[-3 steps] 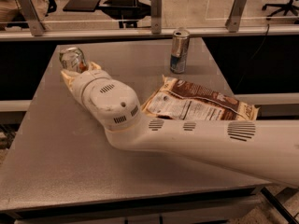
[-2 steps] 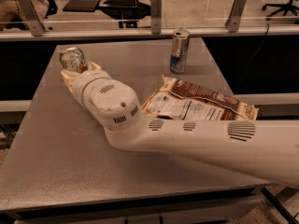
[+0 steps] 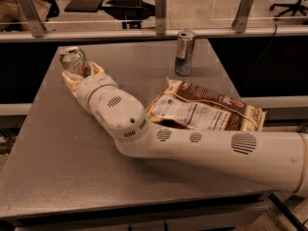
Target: Place 7up can upright
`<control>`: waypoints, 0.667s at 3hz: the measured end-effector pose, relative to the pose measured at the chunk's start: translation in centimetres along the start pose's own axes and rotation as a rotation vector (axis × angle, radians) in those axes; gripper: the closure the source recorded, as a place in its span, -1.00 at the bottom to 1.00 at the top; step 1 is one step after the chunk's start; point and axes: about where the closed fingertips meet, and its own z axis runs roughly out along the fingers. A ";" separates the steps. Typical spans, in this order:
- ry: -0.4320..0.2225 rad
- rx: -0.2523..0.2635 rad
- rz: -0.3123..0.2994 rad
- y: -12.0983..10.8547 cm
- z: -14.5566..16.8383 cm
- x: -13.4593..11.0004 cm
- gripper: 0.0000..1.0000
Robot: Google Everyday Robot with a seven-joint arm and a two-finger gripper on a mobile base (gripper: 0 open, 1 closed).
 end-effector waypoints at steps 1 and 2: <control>0.058 0.027 -0.018 -0.3 0.5 0.1 1.00; 0.083 0.041 -0.027 -0.7 0.6 0.3 1.00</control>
Offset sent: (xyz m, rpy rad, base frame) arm -0.0017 0.0141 0.0041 0.0379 -0.1104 0.0563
